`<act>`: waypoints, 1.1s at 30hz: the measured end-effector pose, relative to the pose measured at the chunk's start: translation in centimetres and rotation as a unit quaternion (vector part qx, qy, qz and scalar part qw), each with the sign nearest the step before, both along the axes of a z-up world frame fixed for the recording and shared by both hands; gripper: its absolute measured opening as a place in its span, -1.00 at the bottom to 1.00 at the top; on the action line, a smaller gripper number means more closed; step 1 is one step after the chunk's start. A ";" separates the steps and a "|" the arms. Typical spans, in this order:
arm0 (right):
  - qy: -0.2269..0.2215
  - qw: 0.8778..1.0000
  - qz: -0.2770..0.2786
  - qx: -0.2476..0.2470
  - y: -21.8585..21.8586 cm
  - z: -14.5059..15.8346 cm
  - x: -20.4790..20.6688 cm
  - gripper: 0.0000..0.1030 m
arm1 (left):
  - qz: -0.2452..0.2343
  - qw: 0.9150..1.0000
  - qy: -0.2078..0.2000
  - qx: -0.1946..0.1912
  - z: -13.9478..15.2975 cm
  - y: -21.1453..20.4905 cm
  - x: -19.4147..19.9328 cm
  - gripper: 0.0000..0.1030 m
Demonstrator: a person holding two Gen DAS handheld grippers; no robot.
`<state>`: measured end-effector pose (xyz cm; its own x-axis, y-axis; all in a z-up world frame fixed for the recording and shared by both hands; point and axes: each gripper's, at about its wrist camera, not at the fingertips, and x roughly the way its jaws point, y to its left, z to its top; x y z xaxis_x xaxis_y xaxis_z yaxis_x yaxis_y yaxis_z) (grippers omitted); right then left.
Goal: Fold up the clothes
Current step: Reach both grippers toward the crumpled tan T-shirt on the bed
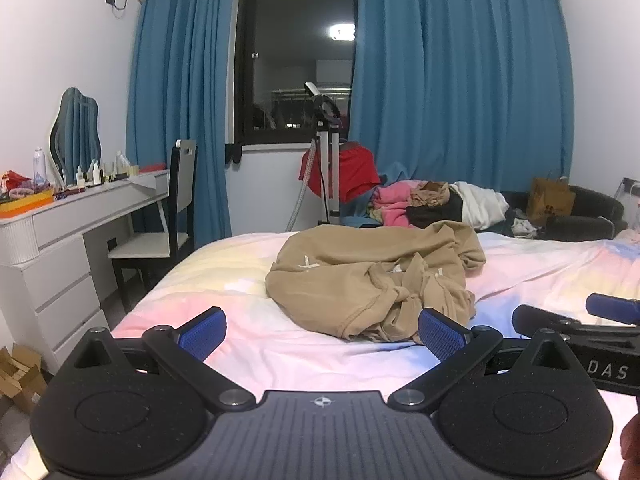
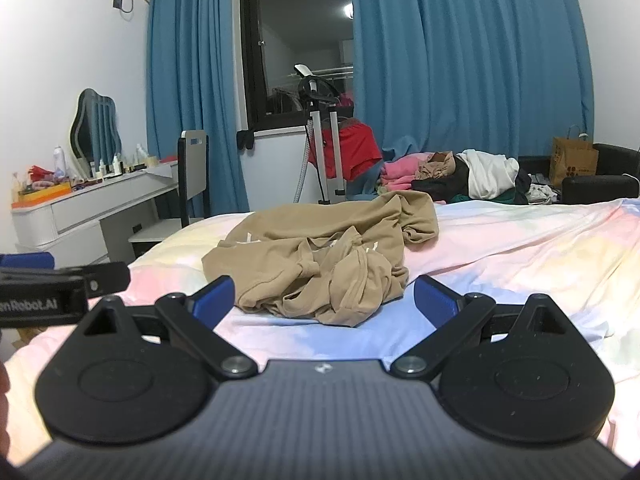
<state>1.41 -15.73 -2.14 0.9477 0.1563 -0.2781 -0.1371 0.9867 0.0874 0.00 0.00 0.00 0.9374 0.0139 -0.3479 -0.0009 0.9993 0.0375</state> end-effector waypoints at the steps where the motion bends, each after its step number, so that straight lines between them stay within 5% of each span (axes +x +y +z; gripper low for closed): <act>1: 0.000 1.000 0.000 0.001 0.0 0.0 0.0 0.90 | 0.001 1.000 -0.002 -0.001 0.0 0.0 0.0 0.99; 20: -0.003 1.000 -0.008 0.013 -0.4 0.0 -0.5 0.90 | 0.005 1.000 -0.015 -0.007 0.2 -0.2 -1.9 0.99; 22: -0.005 1.000 -0.012 0.015 -0.5 0.0 -0.6 0.77 | 0.004 1.000 -0.016 -0.005 0.2 -0.3 -1.9 0.99; 24: -0.007 1.000 -0.016 0.016 -0.6 -0.1 -0.7 0.41 | 0.002 1.000 -0.017 -0.001 0.1 -0.5 -1.9 0.99; 33: -0.032 0.999 -0.012 0.035 -0.6 -0.2 -0.9 0.29 | -0.011 1.000 -0.004 -0.007 -0.8 -0.5 -1.6 0.99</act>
<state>0.50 -16.36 -2.31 0.9672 0.1495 -0.2053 -0.1205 0.9817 0.1473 -1.56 -0.54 -0.75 0.9399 -0.0112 -0.3412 0.0204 0.9995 0.0235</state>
